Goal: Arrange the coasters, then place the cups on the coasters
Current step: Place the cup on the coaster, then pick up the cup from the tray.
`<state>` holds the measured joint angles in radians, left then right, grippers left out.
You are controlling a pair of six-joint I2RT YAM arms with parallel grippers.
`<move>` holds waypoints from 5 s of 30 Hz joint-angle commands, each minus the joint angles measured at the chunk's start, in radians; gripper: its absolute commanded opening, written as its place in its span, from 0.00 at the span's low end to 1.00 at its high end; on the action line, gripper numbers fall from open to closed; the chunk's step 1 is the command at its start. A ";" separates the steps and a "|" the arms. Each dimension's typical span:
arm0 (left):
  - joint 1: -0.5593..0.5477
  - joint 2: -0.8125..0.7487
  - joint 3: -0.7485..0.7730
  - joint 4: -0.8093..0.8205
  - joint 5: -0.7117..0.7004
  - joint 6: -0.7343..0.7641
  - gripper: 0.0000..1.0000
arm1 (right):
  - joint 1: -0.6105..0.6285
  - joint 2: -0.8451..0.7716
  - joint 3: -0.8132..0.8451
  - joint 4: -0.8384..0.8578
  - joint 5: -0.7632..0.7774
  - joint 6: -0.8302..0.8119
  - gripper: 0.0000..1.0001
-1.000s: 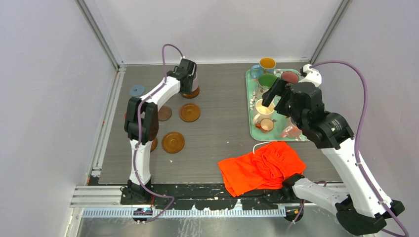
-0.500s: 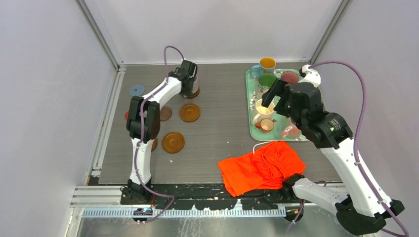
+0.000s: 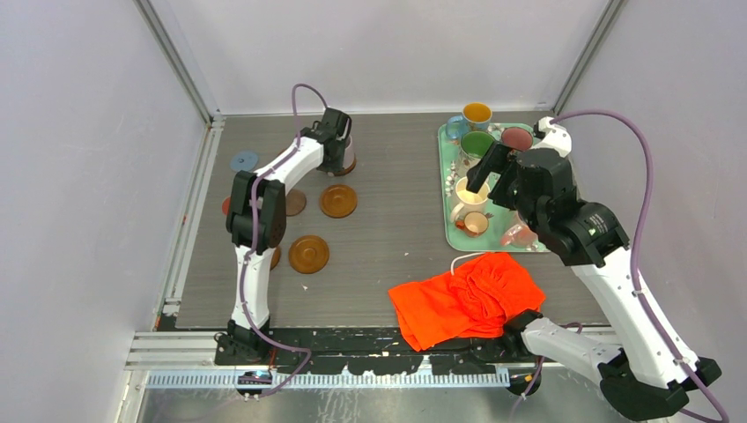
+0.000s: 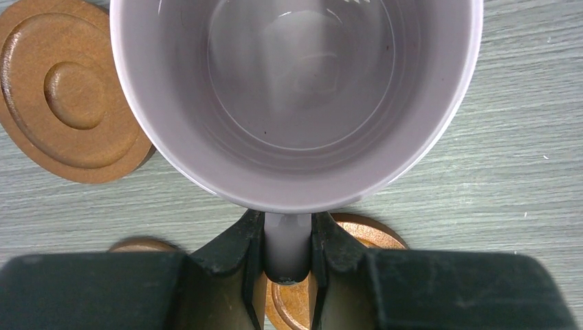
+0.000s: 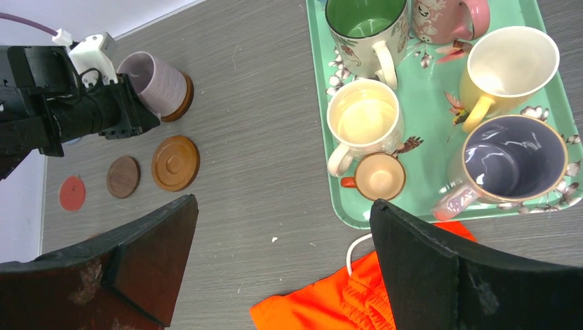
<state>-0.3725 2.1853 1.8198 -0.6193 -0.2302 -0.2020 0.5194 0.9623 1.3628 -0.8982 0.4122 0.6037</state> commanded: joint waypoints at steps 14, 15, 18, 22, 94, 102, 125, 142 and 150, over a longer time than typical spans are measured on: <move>0.012 -0.039 0.056 0.034 0.015 -0.027 0.37 | -0.003 -0.035 -0.008 0.016 -0.007 0.010 1.00; 0.012 -0.042 0.055 0.032 0.014 -0.027 0.39 | -0.002 -0.035 -0.008 0.016 -0.007 0.010 1.00; 0.012 -0.056 0.050 0.029 0.014 -0.025 0.45 | -0.003 -0.041 -0.009 0.013 -0.007 0.003 1.00; 0.012 -0.080 0.046 0.018 0.014 -0.027 0.53 | -0.004 -0.050 -0.014 0.013 -0.008 -0.008 1.00; -0.608 0.267 0.482 -0.011 0.063 -0.133 0.53 | -0.003 -0.117 0.007 -0.038 0.070 -0.048 1.00; -0.608 0.307 0.496 -0.012 0.077 -0.126 0.47 | -0.003 -0.116 0.003 -0.038 0.063 -0.047 1.00; -0.608 0.363 0.516 -0.034 0.068 -0.120 0.36 | -0.003 -0.111 -0.007 -0.038 0.053 -0.043 1.00; -0.607 0.273 0.474 0.025 0.032 -0.071 0.00 | -0.003 -0.109 -0.013 -0.034 0.051 -0.044 1.00; -0.608 0.153 0.370 0.133 0.010 -0.033 0.01 | -0.003 -0.106 -0.017 -0.027 0.049 -0.044 1.00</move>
<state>-0.9836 2.4809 2.1952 -0.5701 -0.1661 -0.2737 0.5194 0.8574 1.3411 -0.9512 0.4614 0.5545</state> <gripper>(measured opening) 0.227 0.996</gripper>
